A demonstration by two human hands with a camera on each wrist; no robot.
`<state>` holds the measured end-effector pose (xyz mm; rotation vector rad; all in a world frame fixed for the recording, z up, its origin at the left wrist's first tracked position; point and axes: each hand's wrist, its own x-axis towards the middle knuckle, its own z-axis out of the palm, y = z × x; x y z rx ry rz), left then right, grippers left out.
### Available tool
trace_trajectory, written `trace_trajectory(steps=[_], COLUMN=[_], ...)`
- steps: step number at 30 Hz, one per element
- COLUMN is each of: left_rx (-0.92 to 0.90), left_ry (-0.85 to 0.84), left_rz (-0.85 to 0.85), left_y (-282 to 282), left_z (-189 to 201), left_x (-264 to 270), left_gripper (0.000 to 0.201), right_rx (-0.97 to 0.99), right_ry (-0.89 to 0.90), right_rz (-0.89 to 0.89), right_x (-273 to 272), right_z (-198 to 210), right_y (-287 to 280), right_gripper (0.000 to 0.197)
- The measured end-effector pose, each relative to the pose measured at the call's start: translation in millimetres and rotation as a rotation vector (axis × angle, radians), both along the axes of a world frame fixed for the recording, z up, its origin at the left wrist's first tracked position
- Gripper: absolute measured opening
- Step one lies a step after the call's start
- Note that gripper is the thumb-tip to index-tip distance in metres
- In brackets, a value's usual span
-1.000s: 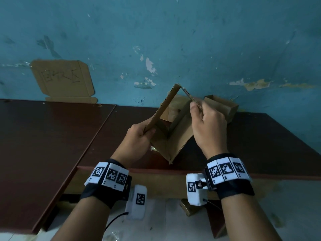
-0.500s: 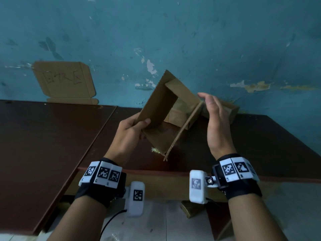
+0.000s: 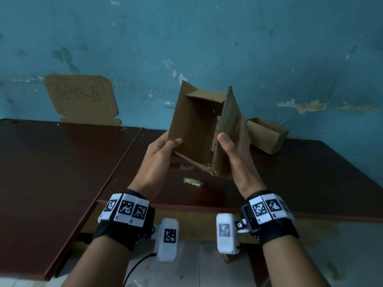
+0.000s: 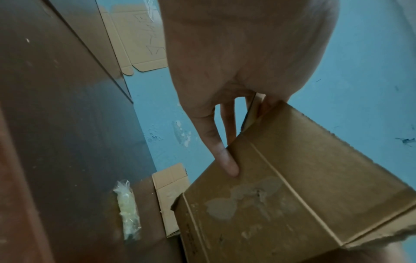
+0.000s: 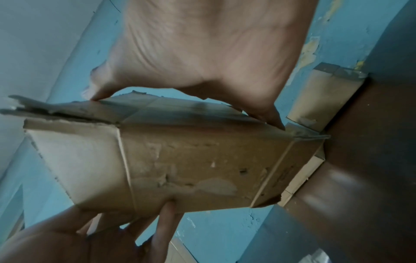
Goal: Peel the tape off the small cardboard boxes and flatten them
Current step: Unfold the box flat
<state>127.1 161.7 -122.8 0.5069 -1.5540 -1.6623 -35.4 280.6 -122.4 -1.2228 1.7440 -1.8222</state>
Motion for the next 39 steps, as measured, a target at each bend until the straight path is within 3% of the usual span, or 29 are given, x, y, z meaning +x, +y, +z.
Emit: trace_trajectory(steps=[3,5,7,10,13,15,19,20,23,25,27,28,29,32,36,39], left_rx=[-0.103,-0.193,-0.192,-0.042,-0.035,-0.057,-0.142,-0.13,-0.025,0.062,0.128,0.136,0.157,0.197,0.206,0.264], left_ry=[-0.038,-0.059,-0.017,0.157,0.138,0.088,0.05,0.062,0.086,0.103,0.114,0.122,0.127,0.118,0.15,0.135], left_rz=[-0.027,-0.063,-0.14,-0.212,-0.062,-0.009,-0.003,-0.005,-0.075,-0.097,-0.098,-0.072,-0.055,-0.019,-0.037,-0.136], left_y=[-2.0,-2.0,0.8,9.3,7.2,5.7,8.2,10.6,13.7,16.5,17.5,15.9,14.6,9.6,2.9,-1.1], left_z=[-2.9,-3.5,-4.5,-3.9,-7.9,-9.1,-15.7,-15.3,-16.4,-14.0,-13.2,-13.3,-12.5,-13.0,-12.1,-16.2], left_x=[2.1,2.7,0.5,-2.5,-9.3,-11.4,-17.7,-18.8,-22.7,-21.9,-21.0,-20.9,-20.4,-23.4,-23.6,-25.0], left_gripper=[0.03,0.037,0.049,0.057,0.069,0.072,0.042,0.044,0.076,0.078,0.079,0.079,0.081,0.107,0.096,0.111], right_rx=[-0.031,-0.03,0.0,-0.031,-0.036,-0.039,-0.057,-0.064,-0.076,-0.09,-0.066,-0.079,-0.059,0.024,0.022,0.004], right_ry=[-0.065,-0.109,-0.175,-0.214,-0.258,-0.285,-0.295,-0.314,-0.333,-0.297,-0.246,-0.241,-0.249,-0.313,-0.358,-0.327], right_rz=[0.022,0.048,0.078,0.17,0.132,0.175,0.222,0.229,0.227,0.196,0.17,0.179,0.189,0.279,0.353,0.338], right_x=[-4.4,-9.4,-18.0,-31.6,-3.4,5.1,25.7,28.1,29.9,26.6,26.2,26.0,27.3,35.6,56.3,65.9], right_z=[-2.4,-5.5,-10.7,-24.1,1.5,4.0,14.5,15.3,11.4,6.7,1.5,-1.0,0.2,5.1,20.4,24.4], right_y=[-4.7,-7.9,-9.6,-1.1,-0.8,2.9,7.4,7.3,5.0,0.8,0.2,1.2,2.3,7.7,15.6,16.1], right_gripper=[0.154,0.145,0.126,0.104,0.063,0.05,0.052,0.055,0.056,0.045,0.058,0.049,0.027,0.043,0.041,0.027])
